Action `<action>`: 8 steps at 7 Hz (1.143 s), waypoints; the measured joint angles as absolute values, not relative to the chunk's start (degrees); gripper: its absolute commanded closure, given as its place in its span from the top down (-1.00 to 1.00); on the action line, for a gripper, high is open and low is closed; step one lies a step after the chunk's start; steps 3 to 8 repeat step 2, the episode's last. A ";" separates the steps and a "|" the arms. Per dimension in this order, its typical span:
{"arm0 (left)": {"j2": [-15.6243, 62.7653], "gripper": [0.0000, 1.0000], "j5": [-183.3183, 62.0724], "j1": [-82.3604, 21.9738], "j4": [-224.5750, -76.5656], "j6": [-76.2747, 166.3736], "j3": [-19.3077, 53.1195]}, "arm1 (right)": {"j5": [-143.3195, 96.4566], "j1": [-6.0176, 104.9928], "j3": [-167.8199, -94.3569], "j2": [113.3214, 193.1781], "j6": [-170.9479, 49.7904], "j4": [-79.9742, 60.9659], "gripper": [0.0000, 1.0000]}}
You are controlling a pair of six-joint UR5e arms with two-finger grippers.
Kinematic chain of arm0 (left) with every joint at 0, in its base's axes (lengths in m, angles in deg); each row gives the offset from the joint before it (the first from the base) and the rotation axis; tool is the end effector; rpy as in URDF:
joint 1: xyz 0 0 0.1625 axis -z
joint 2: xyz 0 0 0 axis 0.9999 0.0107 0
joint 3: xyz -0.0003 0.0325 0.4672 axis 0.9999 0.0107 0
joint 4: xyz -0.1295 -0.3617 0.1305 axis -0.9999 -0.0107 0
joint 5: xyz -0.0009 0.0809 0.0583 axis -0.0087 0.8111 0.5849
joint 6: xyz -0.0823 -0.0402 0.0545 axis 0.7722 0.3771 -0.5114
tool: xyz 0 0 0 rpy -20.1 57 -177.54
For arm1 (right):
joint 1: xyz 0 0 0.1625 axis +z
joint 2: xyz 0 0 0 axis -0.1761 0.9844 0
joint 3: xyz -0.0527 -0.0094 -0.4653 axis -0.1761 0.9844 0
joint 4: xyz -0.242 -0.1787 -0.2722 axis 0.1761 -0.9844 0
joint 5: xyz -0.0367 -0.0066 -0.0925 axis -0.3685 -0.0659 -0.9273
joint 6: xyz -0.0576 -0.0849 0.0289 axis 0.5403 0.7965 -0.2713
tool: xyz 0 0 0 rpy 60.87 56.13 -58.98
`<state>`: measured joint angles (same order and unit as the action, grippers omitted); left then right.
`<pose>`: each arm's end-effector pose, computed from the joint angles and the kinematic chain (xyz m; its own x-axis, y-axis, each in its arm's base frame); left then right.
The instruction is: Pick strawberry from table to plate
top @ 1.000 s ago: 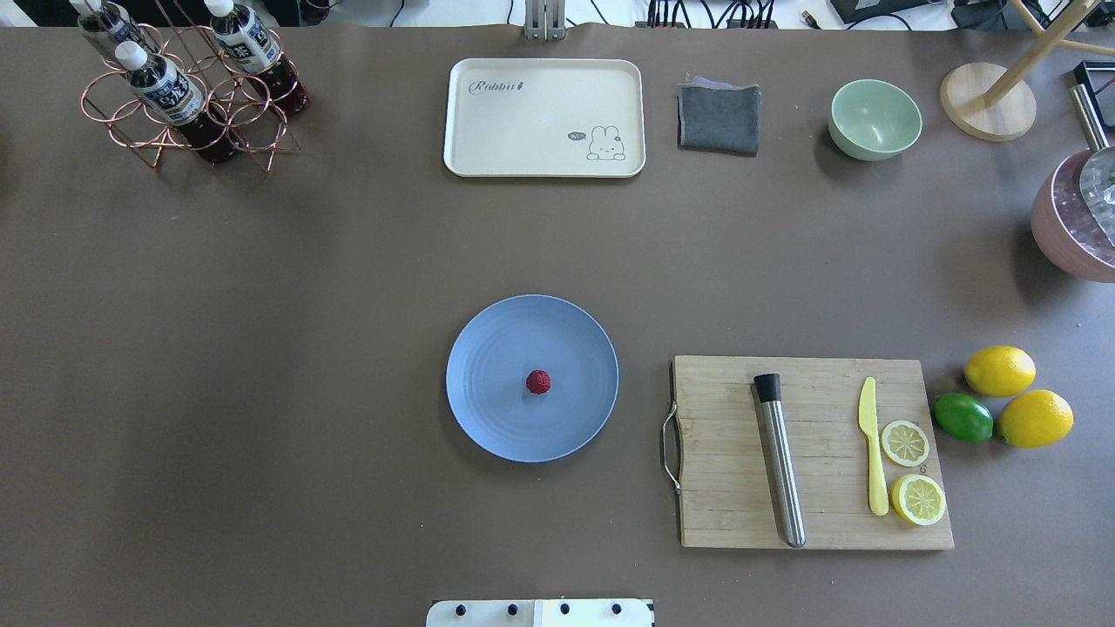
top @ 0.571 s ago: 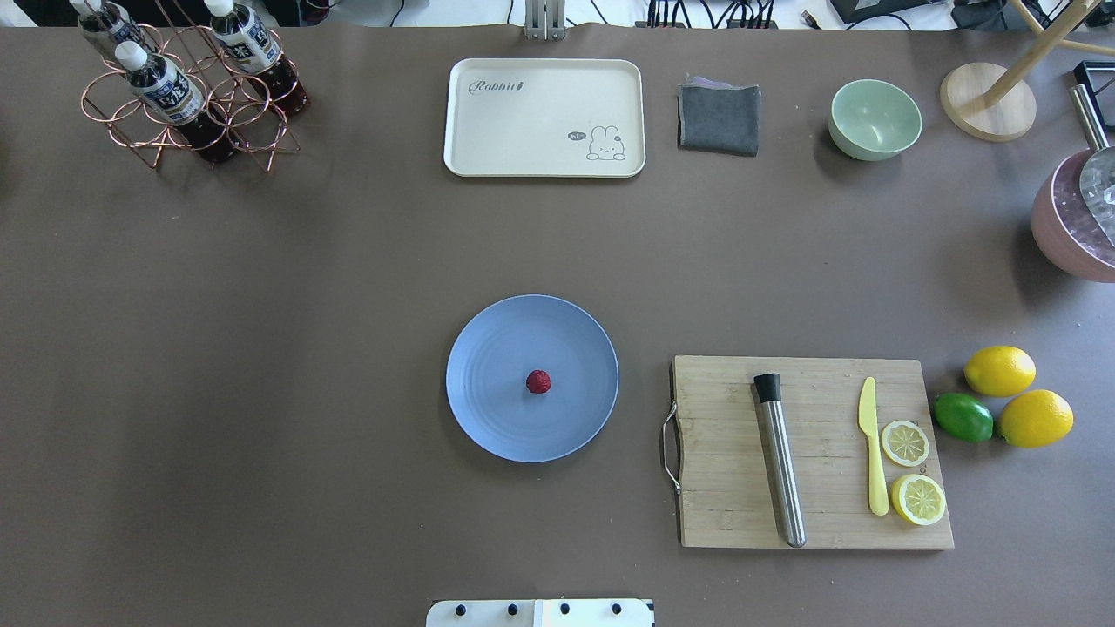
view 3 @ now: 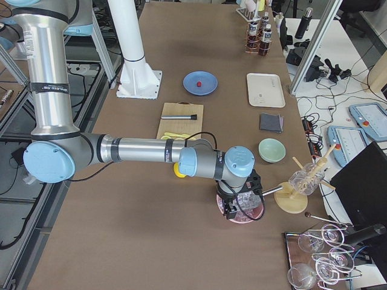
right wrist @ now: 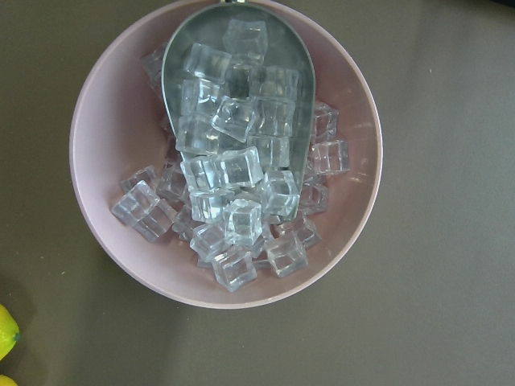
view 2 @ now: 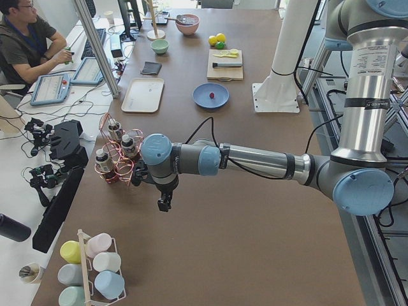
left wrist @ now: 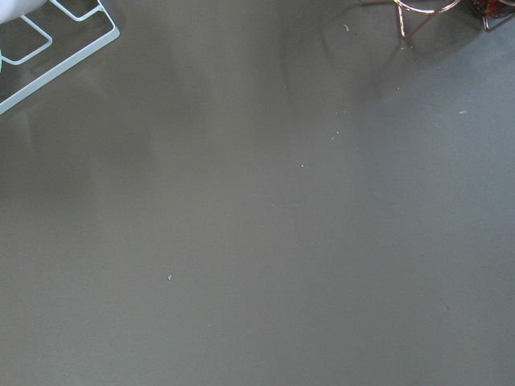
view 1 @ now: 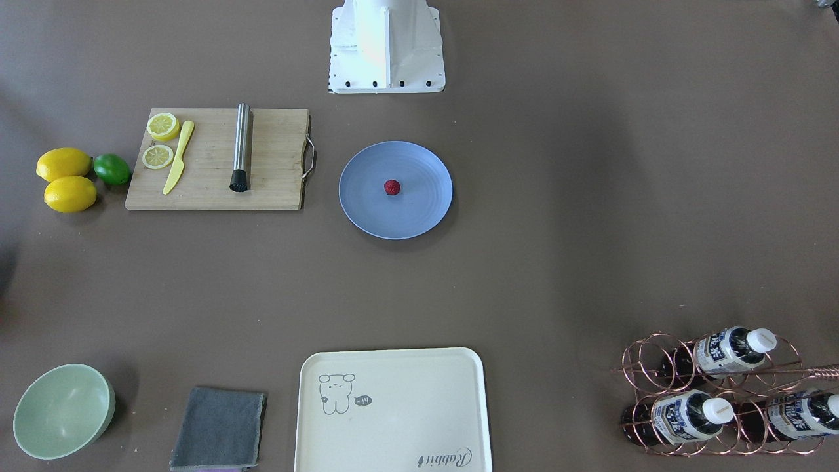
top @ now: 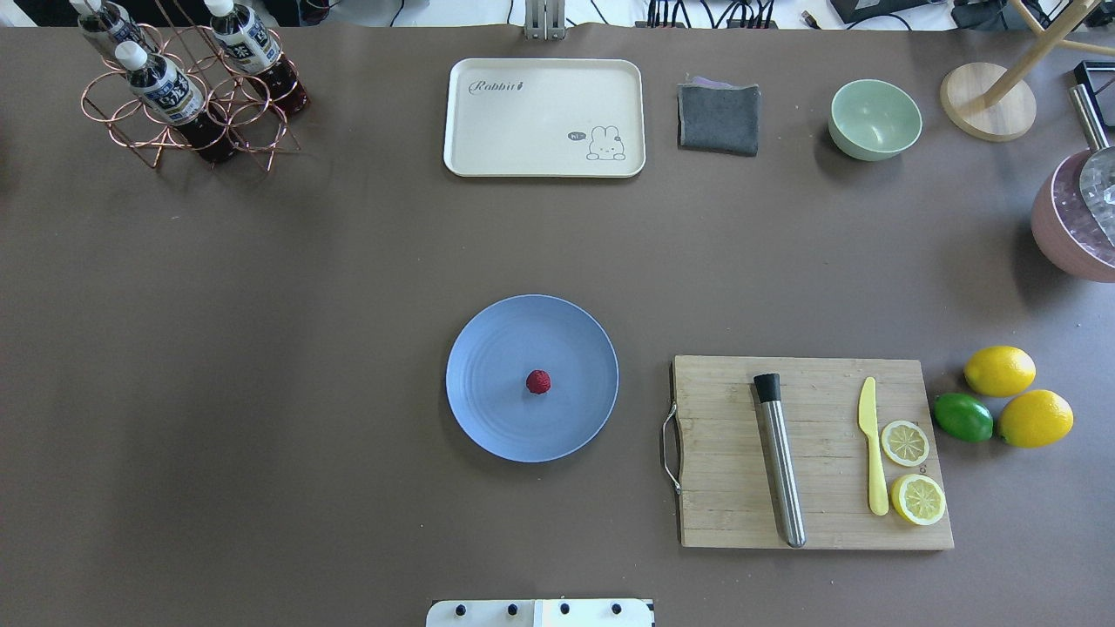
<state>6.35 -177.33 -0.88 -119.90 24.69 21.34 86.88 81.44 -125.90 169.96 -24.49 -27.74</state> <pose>-0.0407 -0.5040 0.6436 0.6589 0.1589 -0.7352 -0.0911 0.9871 0.1317 0.0741 -0.5041 0.7058 0.6931 -0.2728 0.6673 0.2173 0.9616 0.1673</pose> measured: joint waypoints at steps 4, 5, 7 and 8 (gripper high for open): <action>6.35 0.95 -176.75 -0.88 -119.90 24.69 21.33 | 86.93 81.44 -126.10 169.93 -24.61 -27.71 1.00; 6.35 0.95 -176.75 -0.88 -119.90 24.69 21.33 | 86.93 81.44 -126.10 169.93 -24.61 -27.71 1.00; 6.35 0.95 -176.75 -0.88 -119.90 24.69 21.33 | 86.93 81.44 -126.10 169.93 -24.61 -27.71 1.00; 6.35 0.95 -176.75 -0.88 -119.90 24.69 21.33 | 86.93 81.44 -126.10 169.93 -24.61 -27.71 1.00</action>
